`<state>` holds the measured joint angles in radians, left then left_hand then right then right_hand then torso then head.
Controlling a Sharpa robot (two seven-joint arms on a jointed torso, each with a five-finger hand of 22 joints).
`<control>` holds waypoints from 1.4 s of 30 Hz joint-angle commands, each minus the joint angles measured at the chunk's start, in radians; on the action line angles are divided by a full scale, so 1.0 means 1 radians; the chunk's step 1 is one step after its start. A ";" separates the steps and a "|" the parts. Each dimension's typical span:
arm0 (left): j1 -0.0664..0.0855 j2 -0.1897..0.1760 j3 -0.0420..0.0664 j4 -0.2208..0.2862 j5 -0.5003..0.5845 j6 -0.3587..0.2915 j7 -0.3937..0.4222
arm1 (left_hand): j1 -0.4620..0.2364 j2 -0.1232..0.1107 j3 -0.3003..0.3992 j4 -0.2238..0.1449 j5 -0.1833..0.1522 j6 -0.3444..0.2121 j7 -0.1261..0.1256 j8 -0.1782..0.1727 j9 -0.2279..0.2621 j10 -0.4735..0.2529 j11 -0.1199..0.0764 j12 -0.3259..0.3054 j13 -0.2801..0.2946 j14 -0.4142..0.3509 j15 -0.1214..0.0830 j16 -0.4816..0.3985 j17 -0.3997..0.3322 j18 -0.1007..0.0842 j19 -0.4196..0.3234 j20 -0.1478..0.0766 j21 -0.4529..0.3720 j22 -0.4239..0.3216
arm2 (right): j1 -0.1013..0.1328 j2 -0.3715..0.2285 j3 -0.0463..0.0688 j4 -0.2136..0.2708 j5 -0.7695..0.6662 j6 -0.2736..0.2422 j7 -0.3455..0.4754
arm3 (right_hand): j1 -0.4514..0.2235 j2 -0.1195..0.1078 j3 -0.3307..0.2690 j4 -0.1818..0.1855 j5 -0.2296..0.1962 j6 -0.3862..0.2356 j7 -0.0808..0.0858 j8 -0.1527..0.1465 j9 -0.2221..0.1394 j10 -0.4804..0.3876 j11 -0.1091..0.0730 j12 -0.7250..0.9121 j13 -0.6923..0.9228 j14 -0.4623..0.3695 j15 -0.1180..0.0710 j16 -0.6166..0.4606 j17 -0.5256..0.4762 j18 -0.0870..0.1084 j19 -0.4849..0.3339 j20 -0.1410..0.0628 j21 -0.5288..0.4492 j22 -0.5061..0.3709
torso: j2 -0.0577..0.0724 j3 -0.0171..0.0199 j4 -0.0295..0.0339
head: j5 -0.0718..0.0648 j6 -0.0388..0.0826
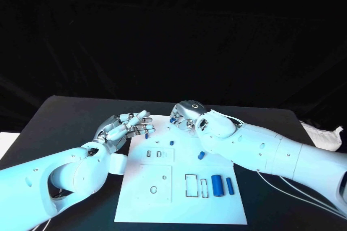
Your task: Assemble the parts on the task board
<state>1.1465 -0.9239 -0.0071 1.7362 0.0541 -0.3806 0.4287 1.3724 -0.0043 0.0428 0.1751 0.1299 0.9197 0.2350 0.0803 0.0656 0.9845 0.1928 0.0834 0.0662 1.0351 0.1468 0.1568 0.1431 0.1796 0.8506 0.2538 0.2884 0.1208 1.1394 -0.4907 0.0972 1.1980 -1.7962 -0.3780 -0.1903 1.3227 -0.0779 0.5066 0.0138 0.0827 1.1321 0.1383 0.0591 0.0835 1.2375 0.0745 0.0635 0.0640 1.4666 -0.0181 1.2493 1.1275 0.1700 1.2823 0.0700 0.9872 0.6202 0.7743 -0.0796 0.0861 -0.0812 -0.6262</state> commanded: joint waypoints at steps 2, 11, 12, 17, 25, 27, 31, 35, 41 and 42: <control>0.002 0.002 0.001 0.001 -0.007 0.022 0.006 | 0.011 0.003 0.001 -0.006 -0.005 -0.006 0.015 -0.007 -0.001 -0.002 0.004 -0.004 -0.002 -0.004 0.004 -0.004 0.001 0.002 0.003 0.006 -0.007 -0.001 | 0.000 0.011 0.000 -0.014 -0.001 0.025 -0.013 | 0.001 -0.006 0.005 0.002 0.000 -0.006 0.004 0.005 0.000 -0.011 0.000 -0.003 -0.001 0.048 0.008 0.005 0.002 -0.017 0.000 0.009 0.010 0.008 | 0.000 -0.0014 0.0015 | -0.001 0.000; 0.002 0.005 0.001 0.000 -0.007 0.022 0.006 | 0.011 0.002 0.001 -0.007 -0.005 -0.006 0.015 -0.007 -0.001 -0.002 0.004 -0.005 -0.002 -0.005 0.004 -0.005 0.001 0.002 0.003 0.006 -0.007 -0.002 | 0.001 0.030 -0.001 -0.041 0.001 0.034 -0.020 | -0.010 -0.009 0.004 0.011 -0.001 -0.018 0.009 0.003 -0.002 -0.026 0.005 -0.004 -0.001 0.047 0.012 0.010 0.003 -0.018 -0.005 0.013 0.021 0.019 | 0.001 -0.0028 0.0003 | -0.002 0.000; 0.002 0.006 0.001 0.000 -0.007 0.023 0.006 | 0.011 0.002 0.001 -0.007 -0.005 -0.006 0.015 -0.007 -0.001 -0.002 0.004 -0.005 -0.002 -0.005 0.004 -0.005 0.001 0.002 0.003 0.006 -0.007 -0.002 | 0.001 0.032 -0.001 -0.044 0.002 0.035 -0.020 | -0.012 -0.011 0.004 0.013 -0.002 -0.022 0.010 0.003 -0.003 -0.029 0.006 -0.004 -0.001 0.046 0.013 0.011 0.004 -0.018 -0.006 0.014 0.023 0.020 | 0.001 -0.0025 0.0008 | -0.001 0.001; 0.002 0.009 0.001 -0.006 -0.007 0.023 0.006 | 0.011 0.002 0.001 -0.007 -0.005 -0.006 0.015 -0.007 -0.001 -0.002 0.004 -0.005 -0.002 -0.005 0.004 -0.005 0.001 0.002 0.003 0.006 -0.007 -0.002 | 0.002 0.041 -0.002 -0.060 0.011 0.043 -0.022 | -0.020 -0.020 0.001 0.021 -0.004 -0.048 0.019 0.001 -0.008 -0.057 0.014 -0.004 -0.002 0.044 0.020 0.015 0.002 -0.016 -0.019 0.020 0.026 0.019 | 0.001 -0.0021 0.0015 | 0.004 0.007; 0.002 0.010 0.001 -0.007 -0.009 0.025 0.006 | 0.012 0.003 0.001 -0.009 -0.005 -0.007 0.016 -0.008 -0.001 -0.003 0.005 -0.006 -0.002 -0.005 0.005 -0.007 0.001 0.002 0.002 0.006 -0.008 -0.002 | 0.004 0.044 -0.002 -0.064 0.019 0.068 -0.027 | -0.019 -0.049 -0.047 0.019 -0.007 -0.180 0.054 0.002 -0.019 -0.205 0.050 -0.002 -0.002 -0.010 0.047 -0.114 -0.169 0.008 -0.112 0.048 -0.067 -0.121 | 0.002 -0.0025 0.0012 | 0.003 0.002; 0.002 0.010 0.001 -0.008 -0.009 0.025 0.005 | 0.012 0.003 0.001 -0.009 -0.005 -0.008 0.016 -0.009 -0.001 -0.003 0.005 -0.007 -0.002 -0.006 0.005 -0.007 0.001 0.002 0.002 0.006 -0.008 -0.003 | 0.004 0.041 -0.002 -0.060 0.020 0.062 -0.027 | -0.016 -0.049 -0.054 0.017 -0.007 -0.185 0.053 0.002 -0.019 -0.214 0.052 -0.003 -0.002 -0.013 0.049 -0.125 -0.183 0.011 -0.119 0.049 -0.076 -0.134 | 0.003 -0.0018 0.0006 | 0.004 0.003; 0.002 0.011 0.001 -0.010 -0.009 0.027 0.005 | 0.012 0.003 0.001 -0.009 -0.005 -0.008 0.016 -0.009 -0.001 -0.003 0.005 -0.007 -0.002 -0.006 0.005 -0.007 0.001 0.002 0.002 0.006 -0.008 -0.003 | 0.003 0.013 -0.002 -0.026 0.022 0.026 -0.025 | -0.009 -0.043 -0.059 0.015 0.004 -0.179 0.054 0.006 -0.017 -0.206 0.051 0.002 0.000 -0.008 0.048 -0.120 -0.178 0.011 -0.117 0.048 -0.074 -0.132 | 0.002 -0.0007 0.0023 | 0.002 0.002; 0.002 0.009 0.001 -0.012 -0.009 0.031 0.003 | 0.012 0.003 0.001 -0.010 -0.005 -0.008 0.016 -0.009 -0.001 -0.004 0.005 -0.007 -0.002 -0.006 0.005 -0.008 0.001 0.002 0.001 0.006 -0.008 -0.003 | 0.001 -0.058 -0.001 0.051 0.048 -0.023 -0.026 | -0.006 -0.035 -0.058 0.020 0.014 -0.156 0.044 0.010 -0.013 -0.109 0.033 0.040 0.014 0.026 0.036 -0.037 -0.076 -0.004 -0.064 0.041 0.002 -0.025 | 0.002 -0.0004 -0.0014 | 0.008 0.006; 0.002 -0.002 0.001 -0.010 -0.009 0.034 0.002 | 0.012 0.003 0.001 -0.010 -0.005 -0.008 0.016 -0.009 -0.001 -0.004 0.005 -0.008 -0.002 -0.006 0.005 -0.008 0.001 0.002 0.001 0.006 -0.009 -0.003 | 0.001 -0.195 0.020 0.166 0.198 -0.021 -0.041 | -0.027 -0.075 -0.095 0.035 0.029 -0.159 0.017 0.003 -0.017 0.098 -0.012 0.143 0.077 0.058 0.000 0.089 0.083 -0.034 0.021 0.017 0.138 0.167 | 0.003 0.0000 -0.0179 | 0.013 0.014; 0.002 -0.004 0.001 -0.009 -0.009 0.034 0.001 | 0.012 0.003 0.001 -0.010 -0.005 -0.008 0.016 -0.009 -0.001 -0.004 0.005 -0.008 -0.002 -0.006 0.005 -0.008 0.001 0.002 0.001 0.006 -0.009 -0.003 | 0.001 -0.216 0.023 0.179 0.225 -0.009 -0.047 | -0.033 -0.085 -0.114 0.039 0.036 -0.166 0.010 0.004 -0.017 0.141 -0.021 0.183 0.105 0.057 -0.007 0.093 0.086 -0.038 0.030 0.010 0.154 0.188 | 0.003 0.0004 -0.0217 | 0.014 0.018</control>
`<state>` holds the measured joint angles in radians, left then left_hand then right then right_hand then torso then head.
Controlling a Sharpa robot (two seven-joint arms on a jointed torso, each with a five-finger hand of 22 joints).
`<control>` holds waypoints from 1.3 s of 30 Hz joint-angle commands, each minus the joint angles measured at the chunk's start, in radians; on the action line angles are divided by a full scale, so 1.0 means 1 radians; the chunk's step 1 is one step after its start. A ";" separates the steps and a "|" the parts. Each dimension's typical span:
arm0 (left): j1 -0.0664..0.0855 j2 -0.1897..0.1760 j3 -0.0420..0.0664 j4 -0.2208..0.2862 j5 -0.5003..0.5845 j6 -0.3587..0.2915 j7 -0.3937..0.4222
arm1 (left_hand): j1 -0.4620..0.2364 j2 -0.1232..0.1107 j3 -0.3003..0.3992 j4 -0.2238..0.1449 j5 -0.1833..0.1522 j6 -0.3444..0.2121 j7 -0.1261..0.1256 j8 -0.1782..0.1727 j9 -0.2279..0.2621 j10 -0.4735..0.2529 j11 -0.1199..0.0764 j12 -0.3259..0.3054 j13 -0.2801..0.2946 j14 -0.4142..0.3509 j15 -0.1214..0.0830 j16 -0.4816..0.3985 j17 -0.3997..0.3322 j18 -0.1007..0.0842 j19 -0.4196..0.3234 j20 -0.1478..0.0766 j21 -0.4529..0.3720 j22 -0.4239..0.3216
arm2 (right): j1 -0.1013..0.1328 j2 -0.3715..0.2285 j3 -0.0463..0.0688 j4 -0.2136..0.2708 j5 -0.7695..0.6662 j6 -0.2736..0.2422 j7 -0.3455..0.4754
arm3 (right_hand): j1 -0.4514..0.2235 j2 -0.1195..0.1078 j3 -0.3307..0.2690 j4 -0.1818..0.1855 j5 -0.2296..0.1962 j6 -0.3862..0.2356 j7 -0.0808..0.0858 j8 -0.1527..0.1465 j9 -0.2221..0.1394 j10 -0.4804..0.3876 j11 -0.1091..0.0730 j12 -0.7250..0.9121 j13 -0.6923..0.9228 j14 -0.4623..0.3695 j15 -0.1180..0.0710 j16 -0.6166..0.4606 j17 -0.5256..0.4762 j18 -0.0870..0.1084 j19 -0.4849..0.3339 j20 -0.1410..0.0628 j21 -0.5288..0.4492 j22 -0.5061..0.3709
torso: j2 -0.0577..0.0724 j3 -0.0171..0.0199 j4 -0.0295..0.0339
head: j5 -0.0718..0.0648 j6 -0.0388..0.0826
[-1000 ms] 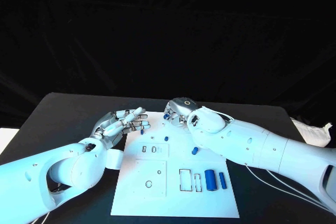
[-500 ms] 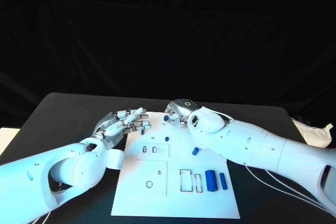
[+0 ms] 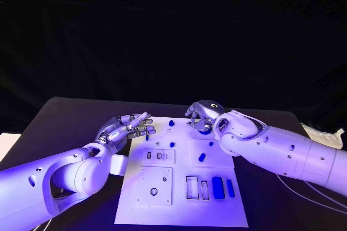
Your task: Assemble the parts on the task board
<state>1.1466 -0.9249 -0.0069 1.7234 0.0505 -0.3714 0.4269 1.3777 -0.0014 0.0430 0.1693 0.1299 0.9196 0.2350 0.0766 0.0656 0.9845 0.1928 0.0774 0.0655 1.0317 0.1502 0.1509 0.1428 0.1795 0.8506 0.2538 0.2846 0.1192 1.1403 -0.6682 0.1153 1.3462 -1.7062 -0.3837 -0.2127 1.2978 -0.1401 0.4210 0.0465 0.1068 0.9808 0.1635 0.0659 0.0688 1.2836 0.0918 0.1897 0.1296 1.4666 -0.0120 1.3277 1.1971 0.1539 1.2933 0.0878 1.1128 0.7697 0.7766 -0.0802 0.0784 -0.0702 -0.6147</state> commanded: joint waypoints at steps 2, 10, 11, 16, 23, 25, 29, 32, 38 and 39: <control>0.002 -0.005 0.001 0.004 -0.006 0.026 0.003 | 0.007 0.001 0.001 -0.005 -0.005 -0.008 0.016 -0.006 -0.001 -0.004 0.005 -0.002 -0.001 -0.003 0.002 -0.002 0.002 0.002 0.001 0.006 -0.005 -0.001 | 0.000 -0.072 0.010 0.048 0.170 0.021 -0.035 | -0.026 -0.041 -0.080 0.023 0.043 -0.019 -0.026 0.001 -0.001 0.152 -0.050 0.220 0.190 0.065 -0.023 0.059 0.077 -0.036 0.049 -0.020 0.083 0.121 | 0.000 0.0012 -0.0188 | 0.006 0.010; 0.002 -0.007 0.001 0.000 -0.004 0.030 0.001 | 0.007 0.001 0.001 -0.005 -0.005 -0.008 0.016 -0.006 -0.001 -0.004 0.005 -0.002 -0.001 -0.003 0.002 -0.003 0.002 0.002 0.001 0.006 -0.005 -0.002 | 0.000 -0.142 0.018 0.063 0.213 0.087 -0.068 | -0.020 -0.001 -0.283 0.115 0.130 -0.022 -0.016 0.015 0.003 0.148 -0.033 1.148 1.175 0.090 -0.002 0.203 0.296 -0.060 0.087 -0.008 0.210 0.301 | 0.001 0.0084 -0.0295 | 0.018 0.015; 0.002 -0.008 0.001 -0.001 -0.004 0.030 0.001 | 0.007 0.001 0.001 -0.005 -0.005 -0.008 0.016 -0.006 -0.001 -0.004 0.005 -0.002 -0.001 -0.003 0.002 -0.003 0.002 0.002 0.001 0.006 -0.005 -0.002 | 0.000 -0.144 0.018 0.061 0.211 0.091 -0.071 | -0.013 0.003 -0.295 0.121 0.130 -0.021 -0.013 0.016 0.003 0.151 -0.033 1.168 1.199 0.091 -0.004 0.207 0.302 -0.063 0.088 -0.004 0.216 0.310 | 0.001 0.0087 -0.0299 | 0.018 0.014; 0.002 -0.007 0.001 -0.004 -0.003 0.031 0.001 | 0.007 0.001 0.001 -0.005 -0.005 -0.008 0.016 -0.006 -0.001 -0.004 0.005 -0.002 -0.001 -0.003 0.002 -0.003 0.002 0.002 0.001 0.006 -0.005 -0.002 | -0.001 -0.140 0.019 0.047 0.197 0.106 -0.090 | 0.002 0.014 -0.317 0.133 0.132 -0.017 -0.013 0.022 0.003 0.163 -0.029 1.204 1.242 0.094 -0.002 0.217 0.320 -0.067 0.095 -0.001 0.235 0.339 | -0.001 0.0049 -0.0256 | 0.007 0.011; 0.002 -0.004 0.001 -0.007 -0.002 0.032 0.000 | 0.007 0.001 0.001 -0.005 -0.005 -0.008 0.016 -0.006 -0.001 -0.004 0.005 -0.002 -0.001 -0.003 0.002 -0.003 0.002 0.002 0.001 0.006 -0.005 -0.002 | -0.005 -0.122 0.019 0.034 0.188 0.120 -0.099 | 0.008 0.015 -0.323 0.135 0.132 -0.017 -0.013 0.024 0.003 0.168 -0.028 1.214 1.255 0.095 -0.001 0.220 0.326 -0.069 0.098 0.000 0.243 0.351 | 0.001 0.0057 -0.0250 | 0.010 0.005; 0.002 -0.004 0.001 -0.008 -0.002 0.032 0.000 | 0.007 0.001 0.001 -0.005 -0.005 -0.008 0.016 -0.006 -0.001 -0.004 0.005 -0.002 -0.001 -0.003 0.002 -0.003 0.002 0.002 0.001 0.006 -0.005 -0.002 | -0.006 -0.116 0.019 0.032 0.187 0.124 -0.099 | 0.010 0.017 -0.324 0.135 0.131 -0.016 -0.013 0.024 0.003 0.169 -0.028 1.217 1.258 0.095 -0.001 0.221 0.327 -0.069 0.099 0.000 0.244 0.353 | 0.000 0.0050 -0.0251 | 0.009 0.002; 0.002 -0.002 0.001 -0.009 -0.002 0.033 0.000 | 0.007 0.001 0.001 -0.005 -0.005 -0.008 0.016 -0.006 -0.001 -0.004 0.005 -0.002 -0.001 -0.003 0.002 -0.003 0.002 0.002 0.001 0.006 -0.005 -0.002 | -0.008 -0.105 0.019 0.025 0.185 0.131 -0.099 | 0.017 0.021 -0.326 0.135 0.129 -0.013 -0.013 0.027 0.004 0.175 -0.029 1.226 1.269 0.096 -0.001 0.223 0.331 -0.070 0.101 0.001 0.248 0.360 | 0.001 0.0048 -0.0248 | 0.008 -0.002; 0.002 -0.001 0.001 -0.010 -0.002 0.033 0.000 | 0.007 0.001 0.001 -0.005 -0.005 -0.008 0.016 -0.006 -0.001 -0.004 0.005 -0.002 -0.001 -0.003 0.002 -0.003 0.002 0.002 0.001 0.006 -0.005 -0.002 | -0.009 -0.098 0.019 0.018 0.182 0.136 -0.100 | 0.020 0.023 -0.327 0.135 0.129 -0.011 -0.014 0.028 0.004 0.177 -0.029 1.229 1.273 0.096 -0.001 0.224 0.333 -0.070 0.101 0.001 0.250 0.363 | 0.000 0.0046 -0.0238 | 0.008 -0.009; 0.002 -0.001 0.001 -0.010 -0.002 0.033 0.000 | 0.008 0.001 0.002 -0.007 -0.005 -0.009 0.015 -0.007 -0.001 -0.005 0.005 -0.003 -0.001 -0.003 0.002 -0.005 0.002 0.002 0.001 0.007 -0.006 -0.002 | -0.011 -0.086 0.018 0.006 0.181 0.149 -0.100 | 0.025 0.027 -0.327 0.134 0.129 -0.009 -0.014 0.030 0.004 0.179 -0.029 1.233 1.278 0.097 -0.001 0.225 0.337 -0.071 0.102 0.001 0.253 0.367 | 0.001 0.0044 -0.0249 | 0.010 -0.013; 0.002 -0.001 0.001 -0.010 -0.002 0.033 0.000 | 0.008 0.001 0.002 -0.007 -0.005 -0.009 0.015 -0.007 -0.001 -0.005 0.005 -0.003 -0.001 -0.003 0.002 -0.005 0.002 0.002 0.001 0.007 -0.006 -0.002 | -0.012 -0.085 0.018 0.005 0.181 0.151 -0.099 | 0.025 0.027 -0.327 0.134 0.129 -0.009 -0.014 0.030 0.004 0.179 -0.029 1.233 1.278 0.097 -0.001 0.225 0.337 -0.071 0.102 0.001 0.253 0.367 | 0.001 0.0044 -0.0250 | 0.010 -0.013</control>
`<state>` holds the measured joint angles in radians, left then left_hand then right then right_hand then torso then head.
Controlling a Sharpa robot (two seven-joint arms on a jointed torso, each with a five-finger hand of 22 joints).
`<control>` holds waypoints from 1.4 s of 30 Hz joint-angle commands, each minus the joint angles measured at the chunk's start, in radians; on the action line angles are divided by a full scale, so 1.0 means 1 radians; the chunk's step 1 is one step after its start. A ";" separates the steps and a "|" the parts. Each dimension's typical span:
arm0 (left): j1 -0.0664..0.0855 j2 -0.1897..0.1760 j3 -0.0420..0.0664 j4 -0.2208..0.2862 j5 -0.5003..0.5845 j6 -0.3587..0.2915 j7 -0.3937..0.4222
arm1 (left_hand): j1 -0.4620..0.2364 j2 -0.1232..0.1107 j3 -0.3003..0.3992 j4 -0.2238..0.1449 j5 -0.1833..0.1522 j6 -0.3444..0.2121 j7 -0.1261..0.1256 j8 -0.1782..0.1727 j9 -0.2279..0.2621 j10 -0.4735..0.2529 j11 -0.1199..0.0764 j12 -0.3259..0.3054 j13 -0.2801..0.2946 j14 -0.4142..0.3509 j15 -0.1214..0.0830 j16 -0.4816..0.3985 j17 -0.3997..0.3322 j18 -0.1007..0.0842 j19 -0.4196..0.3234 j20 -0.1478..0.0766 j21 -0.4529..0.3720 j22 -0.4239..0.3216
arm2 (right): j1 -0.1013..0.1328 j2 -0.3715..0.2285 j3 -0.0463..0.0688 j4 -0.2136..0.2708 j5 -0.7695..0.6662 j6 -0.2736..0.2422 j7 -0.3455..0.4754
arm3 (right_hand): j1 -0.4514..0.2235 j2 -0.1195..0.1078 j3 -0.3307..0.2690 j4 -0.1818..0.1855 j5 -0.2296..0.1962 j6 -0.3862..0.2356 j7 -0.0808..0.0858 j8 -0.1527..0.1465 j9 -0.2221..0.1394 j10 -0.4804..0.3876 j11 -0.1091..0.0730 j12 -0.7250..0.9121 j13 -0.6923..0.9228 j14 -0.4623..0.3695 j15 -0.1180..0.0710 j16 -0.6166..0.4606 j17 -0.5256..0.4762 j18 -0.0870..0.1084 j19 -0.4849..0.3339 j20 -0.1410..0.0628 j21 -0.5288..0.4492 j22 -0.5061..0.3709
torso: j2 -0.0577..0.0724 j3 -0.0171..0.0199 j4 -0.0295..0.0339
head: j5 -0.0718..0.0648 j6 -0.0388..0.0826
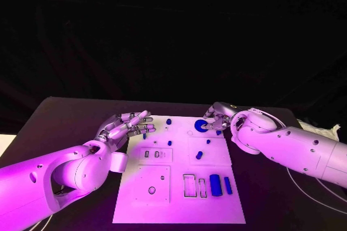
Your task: Assemble the parts on the task board
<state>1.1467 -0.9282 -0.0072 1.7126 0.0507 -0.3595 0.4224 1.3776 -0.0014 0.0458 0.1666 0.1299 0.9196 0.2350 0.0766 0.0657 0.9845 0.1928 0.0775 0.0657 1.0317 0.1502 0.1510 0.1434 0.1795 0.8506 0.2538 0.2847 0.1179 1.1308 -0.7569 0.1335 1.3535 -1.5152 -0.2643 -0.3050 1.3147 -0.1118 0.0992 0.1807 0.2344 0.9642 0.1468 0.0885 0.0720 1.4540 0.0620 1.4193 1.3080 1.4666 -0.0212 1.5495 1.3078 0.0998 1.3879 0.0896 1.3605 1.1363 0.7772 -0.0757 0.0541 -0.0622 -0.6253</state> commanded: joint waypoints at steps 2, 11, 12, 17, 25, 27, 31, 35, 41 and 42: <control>0.002 0.003 0.001 0.001 -0.003 0.021 0.004 | 0.008 0.001 -0.001 -0.004 -0.005 -0.009 0.015 -0.007 -0.001 -0.005 0.005 -0.003 -0.001 -0.003 0.002 -0.005 0.001 0.002 0.001 0.007 -0.006 -0.001 | -0.004 0.007 0.000 -0.004 -0.010 0.036 -0.007 | 0.010 0.000 -0.005 -0.001 0.001 0.008 0.003 0.007 0.001 0.009 0.001 0.004 0.101 0.097 0.008 0.004 0.226 -0.017 0.008 -0.001 0.006 0.002 | 0.000 0.0005 -0.0004 | 0.002 -0.003; 0.002 0.003 0.001 0.000 -0.003 0.021 0.004 | 0.008 0.001 -0.001 -0.004 -0.005 -0.009 0.015 -0.007 -0.001 -0.005 0.005 -0.003 -0.001 -0.003 0.002 -0.005 0.001 0.002 0.001 0.007 -0.006 -0.001 | -0.009 0.017 0.000 -0.012 -0.009 0.055 -0.005 | 0.022 0.013 -0.004 -0.005 0.003 0.017 0.001 0.013 0.002 0.015 0.000 0.014 0.113 0.098 0.008 0.006 0.230 -0.018 0.009 -0.001 0.011 0.008 | 0.000 0.0005 -0.0010 | 0.003 -0.012; 0.002 0.003 0.001 0.000 -0.003 0.021 0.004 | 0.008 0.001 -0.001 -0.004 -0.005 -0.009 0.015 -0.007 -0.001 -0.005 0.005 -0.003 -0.001 -0.003 0.002 -0.005 0.001 0.002 0.001 0.007 -0.006 -0.001 | -0.010 0.018 0.000 -0.012 -0.009 0.056 -0.004 | 0.023 0.013 -0.004 -0.005 0.003 0.018 0.001 0.013 0.002 0.016 0.000 0.016 0.115 0.098 0.008 0.006 0.231 -0.018 0.009 -0.001 0.011 0.009 | 0.000 0.0005 -0.0010 | 0.003 -0.012; 0.002 0.004 0.001 0.000 -0.003 0.021 0.004 | 0.008 0.001 -0.001 -0.004 -0.005 -0.009 0.015 -0.007 -0.001 -0.005 0.005 -0.003 -0.001 -0.003 0.002 -0.005 0.001 0.002 0.001 0.007 -0.006 -0.001 | -0.013 0.024 0.000 -0.017 -0.008 0.060 -0.004 | 0.026 0.017 -0.003 -0.007 0.002 0.022 0.001 0.015 0.002 0.018 -0.001 0.018 0.118 0.098 0.007 0.007 0.232 -0.018 0.009 -0.001 0.013 0.011 | -0.001 0.0004 -0.0004 | 0.003 -0.014; 0.002 0.004 0.001 -0.001 -0.003 0.021 0.003 | 0.008 0.002 -0.001 -0.006 -0.005 -0.009 0.015 -0.007 -0.001 -0.005 0.005 -0.004 -0.001 -0.004 0.002 -0.006 0.001 0.002 0.000 0.007 -0.006 -0.001 | -0.015 0.026 0.000 -0.019 -0.034 0.041 -0.016 | 0.053 0.050 0.014 -0.020 -0.030 0.079 -0.016 0.041 0.013 0.039 -0.014 0.045 0.149 0.099 -0.003 0.009 0.236 -0.020 0.014 -0.008 0.023 0.027 | 0.000 0.0004 -0.0014 | 0.003 -0.015; 0.002 0.004 0.001 -0.001 -0.003 0.021 0.003 | 0.008 0.002 -0.001 -0.006 -0.005 -0.009 0.015 -0.007 -0.001 -0.006 0.005 -0.004 -0.001 -0.004 0.002 -0.006 0.001 0.002 0.000 0.007 -0.006 -0.001 | -0.016 0.027 0.000 -0.016 -0.062 0.030 -0.024 | 0.071 0.060 0.028 -0.032 -0.046 0.098 -0.023 0.049 0.017 0.046 -0.021 0.053 0.159 0.099 -0.008 0.010 0.239 -0.022 0.017 -0.012 0.028 0.036 | 0.000 0.0005 -0.0009 | 0.002 -0.015; 0.002 0.005 0.001 -0.002 -0.003 0.022 0.003 | 0.008 0.002 -0.001 -0.006 -0.005 -0.009 0.015 -0.007 -0.001 -0.006 0.005 -0.004 -0.001 -0.004 0.002 -0.006 0.001 0.002 0.000 0.007 -0.006 -0.001 | -0.019 0.028 0.000 -0.003 -0.123 -0.012 -0.042 | 0.096 0.072 0.054 -0.050 -0.068 0.123 -0.034 0.057 0.023 0.055 -0.031 0.065 0.172 0.100 -0.017 0.011 0.241 -0.025 0.023 -0.020 0.036 0.051 | 0.000 0.0007 -0.0010 | 0.001 -0.014; 0.002 0.006 0.001 -0.003 -0.003 0.022 0.003 | 0.008 0.002 -0.001 -0.007 -0.005 -0.009 0.015 -0.008 -0.001 -0.006 0.005 -0.004 -0.001 -0.004 0.002 -0.006 0.001 0.002 0.000 0.007 -0.006 -0.002 | -0.025 0.026 0.000 0.041 -0.192 -0.089 -0.064 | 0.092 0.077 0.069 -0.052 -0.074 0.138 -0.040 0.060 0.028 0.073 -0.037 0.088 0.197 0.100 -0.022 0.012 0.243 -0.028 0.031 -0.026 0.045 0.070 | -0.001 0.0011 -0.0003 | -0.001 -0.012; 0.002 0.010 0.001 -0.004 -0.003 0.022 0.001 | 0.009 0.003 0.000 -0.008 -0.005 -0.010 0.015 -0.008 -0.001 -0.006 0.005 -0.005 -0.001 -0.004 0.002 -0.007 0.001 0.002 0.000 0.007 -0.007 -0.002 | -0.029 0.026 0.000 0.120 -0.246 -0.148 -0.101 | 0.077 0.076 0.076 -0.046 -0.068 0.142 -0.042 0.056 0.029 0.079 -0.039 0.095 0.205 0.100 -0.025 0.013 0.244 -0.032 0.039 -0.029 0.054 0.087 | -0.001 0.0002 0.0040 | 0.000 -0.011; 0.002 0.010 0.001 -0.004 -0.003 0.022 0.001 | 0.009 0.003 0.000 -0.008 -0.005 -0.010 0.015 -0.008 -0.001 -0.006 0.005 -0.005 -0.001 -0.004 0.002 -0.007 0.001 0.002 0.000 0.007 -0.007 -0.002 | -0.029 0.026 0.000 0.122 -0.247 -0.149 -0.102 | 0.076 0.076 0.076 -0.046 -0.067 0.142 -0.042 0.056 0.029 0.078 -0.039 0.095 0.204 0.100 -0.025 0.012 0.243 -0.032 0.039 -0.030 0.055 0.087 | -0.001 0.0001 0.0041 | 0.000 -0.011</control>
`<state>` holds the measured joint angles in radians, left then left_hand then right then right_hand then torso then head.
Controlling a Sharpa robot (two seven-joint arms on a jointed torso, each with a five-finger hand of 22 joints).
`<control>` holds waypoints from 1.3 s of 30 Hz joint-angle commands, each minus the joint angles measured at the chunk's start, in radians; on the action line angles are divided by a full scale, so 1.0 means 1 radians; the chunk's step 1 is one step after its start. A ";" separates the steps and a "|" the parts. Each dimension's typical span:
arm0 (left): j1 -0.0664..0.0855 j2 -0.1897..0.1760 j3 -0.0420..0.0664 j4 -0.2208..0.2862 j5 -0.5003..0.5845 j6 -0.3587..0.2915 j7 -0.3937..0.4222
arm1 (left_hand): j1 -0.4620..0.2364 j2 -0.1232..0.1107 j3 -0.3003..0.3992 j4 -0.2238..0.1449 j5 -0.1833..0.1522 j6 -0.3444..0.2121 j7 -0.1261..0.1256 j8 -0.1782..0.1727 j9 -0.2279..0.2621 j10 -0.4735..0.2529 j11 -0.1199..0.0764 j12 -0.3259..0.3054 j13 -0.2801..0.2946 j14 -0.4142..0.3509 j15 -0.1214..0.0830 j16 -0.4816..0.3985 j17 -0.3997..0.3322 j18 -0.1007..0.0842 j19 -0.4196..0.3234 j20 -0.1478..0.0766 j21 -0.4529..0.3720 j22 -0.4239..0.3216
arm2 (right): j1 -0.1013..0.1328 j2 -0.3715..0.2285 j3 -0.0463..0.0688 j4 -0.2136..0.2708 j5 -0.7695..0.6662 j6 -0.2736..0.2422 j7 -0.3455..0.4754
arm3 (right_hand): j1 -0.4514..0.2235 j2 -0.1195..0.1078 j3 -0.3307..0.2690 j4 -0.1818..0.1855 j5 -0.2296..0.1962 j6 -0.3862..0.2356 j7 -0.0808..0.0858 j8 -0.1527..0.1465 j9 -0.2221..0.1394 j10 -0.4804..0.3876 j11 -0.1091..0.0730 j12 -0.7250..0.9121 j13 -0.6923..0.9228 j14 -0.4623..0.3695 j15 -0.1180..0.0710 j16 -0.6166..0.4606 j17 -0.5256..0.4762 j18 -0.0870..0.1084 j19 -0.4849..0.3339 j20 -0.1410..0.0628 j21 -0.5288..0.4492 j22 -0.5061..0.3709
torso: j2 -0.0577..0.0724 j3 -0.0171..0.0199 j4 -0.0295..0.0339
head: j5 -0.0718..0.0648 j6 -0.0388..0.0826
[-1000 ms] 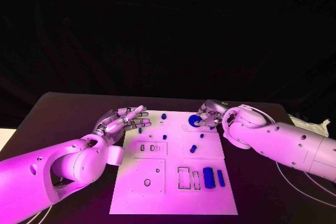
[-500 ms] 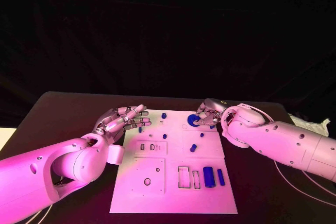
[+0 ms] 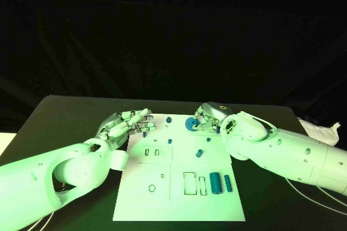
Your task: Assemble the parts on the task board
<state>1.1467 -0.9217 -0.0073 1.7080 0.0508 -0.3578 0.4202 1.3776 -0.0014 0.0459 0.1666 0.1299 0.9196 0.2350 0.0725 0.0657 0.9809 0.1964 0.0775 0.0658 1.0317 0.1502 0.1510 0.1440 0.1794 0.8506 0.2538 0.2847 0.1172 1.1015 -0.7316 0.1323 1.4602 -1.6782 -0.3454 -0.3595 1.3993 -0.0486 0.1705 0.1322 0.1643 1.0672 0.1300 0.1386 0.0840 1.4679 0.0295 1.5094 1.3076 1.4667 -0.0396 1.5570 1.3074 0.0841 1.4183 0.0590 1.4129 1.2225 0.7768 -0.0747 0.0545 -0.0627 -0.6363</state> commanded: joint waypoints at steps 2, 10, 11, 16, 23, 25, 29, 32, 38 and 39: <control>0.002 0.005 0.001 0.001 -0.003 0.021 0.003 | 0.009 0.003 0.000 -0.008 -0.005 -0.010 0.015 -0.004 -0.001 -0.002 0.002 -0.005 -0.001 -0.004 0.002 -0.007 0.001 0.002 0.000 0.007 -0.007 -0.001 | 0.000 0.005 0.001 0.030 -0.091 -0.074 -0.053 | -0.014 0.012 0.011 0.004 0.015 0.037 -0.026 0.002 0.017 0.064 -0.007 0.003 0.204 0.100 -0.007 0.004 0.243 -0.016 0.009 0.000 0.003 0.002 | -0.001 -0.0019 0.0038 | 0.002 0.001; 0.002 0.004 0.001 0.002 -0.003 0.020 0.004 | 0.009 0.004 0.001 -0.008 -0.005 -0.010 0.015 -0.004 -0.001 -0.002 0.002 -0.005 -0.001 -0.004 0.002 -0.007 0.001 0.002 0.000 0.007 -0.007 -0.001 | 0.002 0.050 0.000 0.055 -0.105 -0.071 -0.057 | -0.025 0.008 0.018 0.008 0.028 0.034 -0.024 -0.005 0.016 0.063 -0.006 0.001 0.203 0.100 -0.007 0.004 0.242 -0.017 0.010 0.000 0.005 0.005 | 0.000 -0.0019 0.0005 | 0.013 0.001; 0.002 0.004 0.001 0.002 -0.003 0.020 0.004 | 0.009 0.004 0.001 -0.008 -0.005 -0.010 0.015 -0.004 -0.001 -0.002 0.002 -0.005 -0.001 -0.004 0.002 -0.007 0.001 0.002 0.000 0.007 -0.007 -0.001 | 0.002 0.057 0.000 0.054 -0.106 -0.069 -0.057 | -0.025 0.008 0.018 0.008 0.028 0.034 -0.024 -0.005 0.016 0.063 -0.006 0.001 0.203 0.100 -0.007 0.004 0.242 -0.017 0.010 0.000 0.005 0.005 | 0.000 -0.0021 0.0001 | 0.013 0.001; 0.002 0.006 0.001 0.002 -0.003 0.021 0.004 | 0.009 0.004 0.001 -0.008 -0.005 -0.010 0.015 -0.004 -0.001 -0.002 0.002 -0.005 -0.001 -0.004 0.002 -0.007 0.001 0.002 0.000 0.007 -0.007 -0.001 | 0.003 0.098 -0.005 0.036 -0.107 -0.058 -0.056 | -0.031 0.007 0.020 0.011 0.030 0.033 -0.023 -0.008 0.016 0.063 -0.005 0.001 0.202 0.100 -0.006 0.004 0.242 -0.017 0.011 0.000 0.006 0.008 | 0.001 -0.0017 0.0013 | 0.015 0.001; 0.002 0.009 0.001 0.000 -0.003 0.022 0.004 | 0.009 0.004 0.001 -0.008 -0.005 -0.010 0.015 -0.004 -0.001 -0.002 0.002 -0.005 -0.001 -0.004 0.002 -0.007 0.001 0.002 0.000 0.007 -0.007 -0.001 | 0.003 0.145 -0.021 -0.009 -0.106 -0.034 -0.053 | -0.038 0.004 0.021 0.013 0.027 0.030 -0.021 -0.011 0.016 0.061 -0.004 -0.002 0.200 0.099 -0.005 0.003 0.240 -0.017 0.011 0.000 0.006 0.009 | 0.001 -0.0009 0.0021 | 0.017 -0.004; 0.002 0.009 0.001 -0.001 -0.003 0.022 0.004 | 0.009 0.004 0.001 -0.008 -0.005 -0.010 0.015 -0.004 -0.001 -0.002 0.002 -0.005 -0.001 -0.004 0.002 -0.007 0.001 0.002 0.000 0.007 -0.007 -0.001 | 0.002 0.159 -0.027 -0.025 -0.103 -0.027 -0.051 | -0.040 0.002 0.021 0.014 0.027 0.029 -0.020 -0.013 0.015 0.060 -0.003 -0.004 0.199 0.099 -0.005 0.003 0.240 -0.017 0.011 0.001 0.006 0.009 | 0.002 -0.0002 0.0010 | 0.019 -0.006; 0.002 0.010 0.001 -0.002 -0.003 0.022 0.004 | 0.009 0.004 0.001 -0.008 -0.005 -0.010 0.015 -0.004 -0.001 -0.002 0.002 -0.005 -0.001 -0.004 0.002 -0.007 0.001 0.002 0.000 0.007 -0.007 -0.001 | 0.001 0.176 -0.032 -0.041 -0.102 -0.012 -0.051 | -0.044 0.000 0.021 0.015 0.025 0.027 -0.019 -0.015 0.015 0.060 -0.002 -0.004 0.199 0.099 -0.004 0.003 0.240 -0.017 0.011 0.001 0.006 0.009 | 0.002 0.0001 -0.0007 | 0.021 -0.007; 0.002 0.011 0.001 -0.002 -0.003 0.022 0.004 | 0.009 0.004 0.001 -0.008 -0.005 -0.010 0.015 -0.004 -0.001 -0.002 0.002 -0.005 -0.001 -0.004 0.002 -0.007 0.001 0.002 0.000 0.007 -0.007 -0.001 | 0.001 0.185 -0.035 -0.052 -0.101 -0.005 -0.055 | -0.046 -0.001 0.021 0.016 0.023 0.026 -0.019 -0.016 0.015 0.059 -0.002 -0.006 0.197 0.099 -0.004 0.003 0.240 -0.018 0.011 0.002 0.006 0.009 | 0.001 0.0001 -0.0007 | 0.021 -0.007; 0.002 0.010 0.001 -0.002 -0.003 0.021 0.004 | 0.010 0.005 0.002 -0.011 -0.005 -0.011 0.016 -0.005 -0.001 -0.003 0.002 -0.006 -0.001 -0.004 0.003 -0.009 0.001 0.002 0.000 0.007 -0.008 -0.002 | 0.001 0.203 -0.037 -0.073 -0.100 0.000 -0.058 | -0.050 -0.003 0.022 0.018 0.020 0.023 -0.017 -0.020 0.014 0.056 0.000 -0.009 0.194 0.099 -0.002 0.003 0.239 -0.018 0.011 0.002 0.007 0.010 | 0.002 -0.0001 -0.0025 | 0.020 -0.008; 0.002 0.010 0.001 -0.002 -0.003 0.021 0.004 | 0.010 0.005 0.002 -0.011 -0.005 -0.011 0.016 -0.005 -0.001 -0.003 0.002 -0.006 -0.001 -0.004 0.003 -0.009 0.001 0.002 0.000 0.007 -0.008 -0.002 | 0.001 0.206 -0.038 -0.075 -0.100 0.001 -0.058 | -0.051 -0.003 0.022 0.018 0.020 0.023 -0.017 -0.020 0.014 0.056 0.000 -0.009 0.194 0.099 -0.002 0.003 0.239 -0.018 0.011 0.003 0.007 0.010 | 0.002 -0.0001 -0.0022 | 0.020 -0.008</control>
<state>1.1467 -0.9133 -0.0071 1.7048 0.0508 -0.3556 0.4184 1.3815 0.0025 0.0456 0.1610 0.1299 0.9160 0.2315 0.0725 0.0657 0.9809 0.1964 0.0775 0.0658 1.0317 0.1502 0.1462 0.1436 0.1795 0.8506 0.2538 0.2813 0.1161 1.1036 -0.5295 0.0961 1.3870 -1.7650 -0.3703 -0.4100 1.3537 -0.0514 0.1893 0.1462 0.1877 1.0769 0.1245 0.1222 0.0944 1.4680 0.0299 1.5038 1.3073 1.4666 -0.0394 1.5569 1.3078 0.0842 1.4252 0.0592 1.4140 1.2313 0.7785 -0.0747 0.0527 -0.0418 -0.6440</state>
